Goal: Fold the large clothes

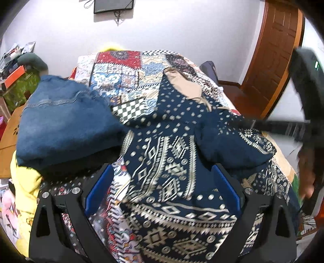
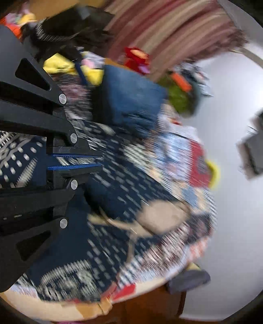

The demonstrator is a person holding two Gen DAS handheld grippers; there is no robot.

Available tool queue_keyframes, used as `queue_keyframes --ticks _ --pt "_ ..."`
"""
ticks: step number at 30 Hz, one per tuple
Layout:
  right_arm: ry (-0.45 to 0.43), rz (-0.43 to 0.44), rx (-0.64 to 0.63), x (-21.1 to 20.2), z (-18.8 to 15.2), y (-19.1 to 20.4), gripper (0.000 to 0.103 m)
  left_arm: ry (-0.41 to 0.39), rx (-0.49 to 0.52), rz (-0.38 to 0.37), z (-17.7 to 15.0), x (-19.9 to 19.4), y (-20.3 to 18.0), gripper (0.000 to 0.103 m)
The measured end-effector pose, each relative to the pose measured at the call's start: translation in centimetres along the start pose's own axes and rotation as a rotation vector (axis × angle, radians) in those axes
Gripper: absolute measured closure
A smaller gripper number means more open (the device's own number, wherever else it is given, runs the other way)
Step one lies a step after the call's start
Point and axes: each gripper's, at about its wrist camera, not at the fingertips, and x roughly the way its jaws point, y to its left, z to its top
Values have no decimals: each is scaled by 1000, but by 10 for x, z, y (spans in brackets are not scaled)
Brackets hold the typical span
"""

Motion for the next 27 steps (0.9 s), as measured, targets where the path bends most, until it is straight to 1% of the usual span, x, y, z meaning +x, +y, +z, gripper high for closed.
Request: queue_keyframes --ticks 1,3,5,8,9,11,12,14,15,17,21,24,26,27 --pt "48 7 -12 14 -8 5 98 7 -4 7 -4 -1 3 5" --pt "101 13 -29 30 -22 10 98 22 -15 8 -9 0 8 5" --pt "115 -4 -39 32 -30 10 98 34 -26 1 -13 1 10 5" --pt "113 -48 -32 20 -31 -3 96 54 -25 -2 -16 7 6 5" --pt "113 -55 -14 14 -29 -8 92 59 -18 -2 -15 10 2 5" --pt "95 -65 40 -2 -28 -26 80 67 0 -7 -13 16 -8 5" --pt "80 -73 70 -12 -27 -38 66 69 7 -9 -12 18 -12 5" --pt "40 -96 106 -31 -28 -55 50 78 30 -16 -7 26 -25 5" --pt "11 -117 117 -43 -30 -64 47 84 44 -20 -5 30 -33 5" --pt "-19 -165 128 -60 -34 -79 47 90 76 -26 0 38 -47 5" --pt "-46 -255 156 -78 -43 -118 42 98 170 -2 13 62 -81 5" --pt "-34 -324 199 -78 -50 -149 42 99 223 25 24 82 -100 5" --pt "-19 -337 233 -75 -57 -169 42 100 250 38 31 97 -109 6" --pt "-6 -343 253 -71 -60 -179 42 108 262 40 34 105 -113 11"
